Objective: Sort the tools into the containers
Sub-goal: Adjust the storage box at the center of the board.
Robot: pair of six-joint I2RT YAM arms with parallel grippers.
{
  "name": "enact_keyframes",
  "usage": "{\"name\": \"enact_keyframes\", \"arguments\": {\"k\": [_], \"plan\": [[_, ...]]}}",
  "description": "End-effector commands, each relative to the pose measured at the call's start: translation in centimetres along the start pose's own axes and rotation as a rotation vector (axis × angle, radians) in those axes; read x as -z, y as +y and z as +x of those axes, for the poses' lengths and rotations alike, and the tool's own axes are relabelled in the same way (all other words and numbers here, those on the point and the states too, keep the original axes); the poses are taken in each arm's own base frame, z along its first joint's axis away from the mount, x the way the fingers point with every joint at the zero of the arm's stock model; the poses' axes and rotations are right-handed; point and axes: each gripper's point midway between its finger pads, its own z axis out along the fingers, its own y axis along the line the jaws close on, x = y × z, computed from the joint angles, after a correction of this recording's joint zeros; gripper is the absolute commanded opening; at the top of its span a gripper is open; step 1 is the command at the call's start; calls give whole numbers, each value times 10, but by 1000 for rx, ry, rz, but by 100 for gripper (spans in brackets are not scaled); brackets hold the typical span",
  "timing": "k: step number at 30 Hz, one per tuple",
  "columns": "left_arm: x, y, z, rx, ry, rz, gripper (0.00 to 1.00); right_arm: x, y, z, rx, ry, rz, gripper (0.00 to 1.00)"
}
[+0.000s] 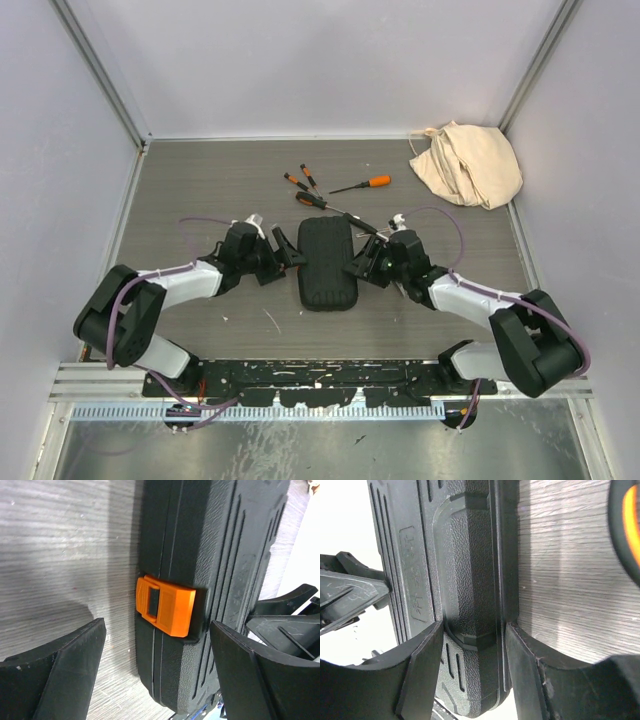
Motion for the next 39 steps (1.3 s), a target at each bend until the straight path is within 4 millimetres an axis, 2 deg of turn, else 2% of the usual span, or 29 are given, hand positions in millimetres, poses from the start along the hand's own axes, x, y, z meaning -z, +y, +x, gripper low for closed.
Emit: {"name": "enact_keyframes", "arguments": {"k": [1,5,8,15,18,22,27,31,35,39], "plan": [[5,-3,1,-5,-16,27,86,-5,-10,27,-19,92,54,57],[0,-7,8,31,12,75,87,-9,-8,32,-11,96,60,57],[-5,-14,15,41,33,124,87,-13,-13,33,-27,85,76,57],[-21,-47,35,63,88,254,86,-22,-22,41,-55,104,83,55],[-24,-56,41,66,106,291,81,-25,-24,45,-48,118,82,56],[-16,-70,34,46,86,323,77,-26,-26,51,-41,138,69,55],[4,-95,20,-23,55,326,75,-27,-28,55,-44,151,62,55],[22,-115,12,-62,25,342,75,-29,-19,54,-46,154,21,55],[36,-124,7,-89,-4,345,76,-30,-10,54,-38,160,-9,55],[40,-128,6,-91,-9,347,76,-31,-4,56,-38,170,-24,57]]}}
